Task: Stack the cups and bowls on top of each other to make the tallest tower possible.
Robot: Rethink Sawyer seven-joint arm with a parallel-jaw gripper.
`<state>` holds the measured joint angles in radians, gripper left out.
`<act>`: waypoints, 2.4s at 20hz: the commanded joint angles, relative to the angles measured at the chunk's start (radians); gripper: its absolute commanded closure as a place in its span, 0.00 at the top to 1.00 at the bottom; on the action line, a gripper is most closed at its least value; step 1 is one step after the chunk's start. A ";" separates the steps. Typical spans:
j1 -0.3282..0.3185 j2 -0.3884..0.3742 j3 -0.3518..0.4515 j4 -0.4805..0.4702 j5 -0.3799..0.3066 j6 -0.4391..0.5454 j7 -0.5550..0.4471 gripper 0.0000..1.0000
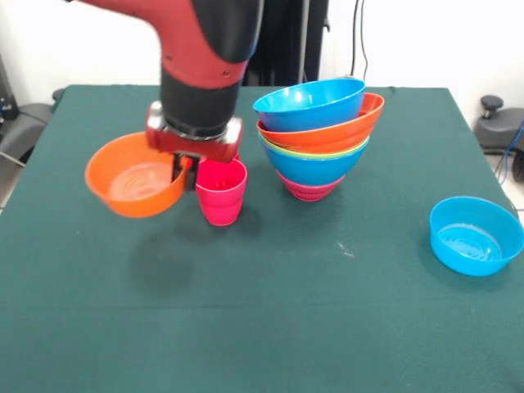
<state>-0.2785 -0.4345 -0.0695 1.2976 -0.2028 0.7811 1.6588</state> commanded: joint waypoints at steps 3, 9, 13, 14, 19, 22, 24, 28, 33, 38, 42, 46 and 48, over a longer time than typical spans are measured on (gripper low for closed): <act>0.058 -0.110 0.026 0.232 0.054 -0.044 0.194 0.00; 0.084 -0.190 0.016 0.348 0.076 -0.067 0.209 0.00; 0.119 -0.233 -0.008 0.394 0.085 -0.058 0.238 0.00; 0.127 -0.239 -0.014 0.398 0.086 -0.055 0.244 0.00; 0.120 -0.218 -0.017 0.362 0.086 -0.033 0.236 0.00; 0.120 -0.207 -0.018 0.338 0.086 -0.016 0.240 0.00; 0.129 -0.214 -0.020 0.333 0.089 -0.001 0.250 0.00; 0.130 -0.205 -0.018 0.308 0.091 0.009 0.253 0.00; 0.135 -0.186 -0.025 0.255 0.083 0.029 0.253 0.00; 0.176 -0.227 -0.035 0.256 0.106 0.114 0.280 0.00; 0.175 -0.239 -0.038 0.238 0.118 0.150 0.260 0.00; 0.180 -0.249 -0.048 0.222 0.122 0.185 0.246 0.00; 0.184 -0.247 -0.051 0.205 0.125 0.208 0.244 0.00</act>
<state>-0.1099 -0.6771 -0.1642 1.5722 -0.1030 0.8675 1.7621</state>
